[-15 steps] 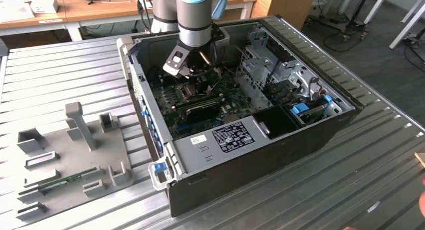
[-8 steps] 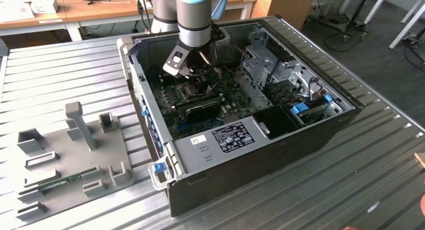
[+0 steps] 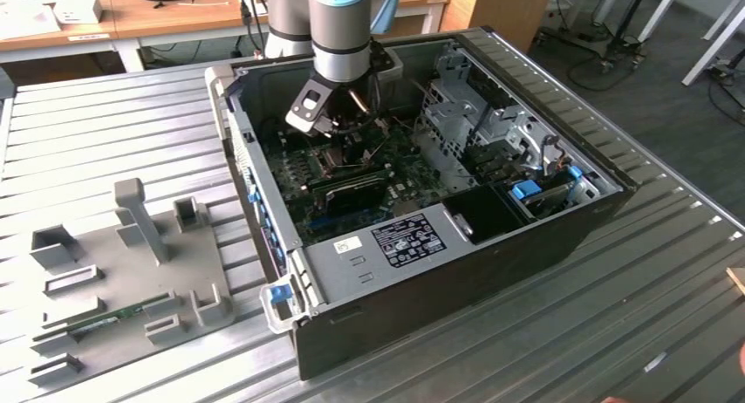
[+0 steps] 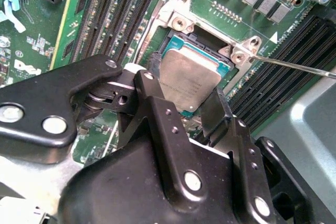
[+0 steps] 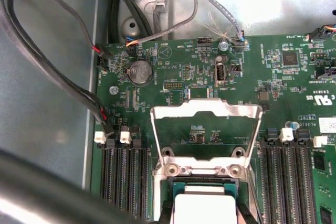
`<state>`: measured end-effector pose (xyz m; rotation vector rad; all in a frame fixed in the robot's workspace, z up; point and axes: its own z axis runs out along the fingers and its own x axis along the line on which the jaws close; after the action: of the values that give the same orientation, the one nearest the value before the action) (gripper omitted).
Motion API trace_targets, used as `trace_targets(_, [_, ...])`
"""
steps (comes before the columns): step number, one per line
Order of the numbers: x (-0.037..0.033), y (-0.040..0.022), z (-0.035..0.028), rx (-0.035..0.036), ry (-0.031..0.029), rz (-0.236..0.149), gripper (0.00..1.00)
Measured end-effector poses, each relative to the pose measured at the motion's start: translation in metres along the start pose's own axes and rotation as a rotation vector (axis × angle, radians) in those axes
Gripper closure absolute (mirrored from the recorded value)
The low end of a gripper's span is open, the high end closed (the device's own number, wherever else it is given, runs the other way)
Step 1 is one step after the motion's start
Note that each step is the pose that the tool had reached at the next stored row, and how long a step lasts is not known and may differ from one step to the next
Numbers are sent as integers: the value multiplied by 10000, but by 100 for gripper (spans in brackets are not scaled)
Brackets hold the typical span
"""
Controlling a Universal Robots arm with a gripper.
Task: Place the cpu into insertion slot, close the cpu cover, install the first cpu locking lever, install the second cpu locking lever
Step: 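Place the cpu into insertion slot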
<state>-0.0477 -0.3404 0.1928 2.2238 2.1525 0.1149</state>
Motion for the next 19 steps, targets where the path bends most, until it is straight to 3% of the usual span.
trace_targets(19, [0,6,2,-1,2,7,46])
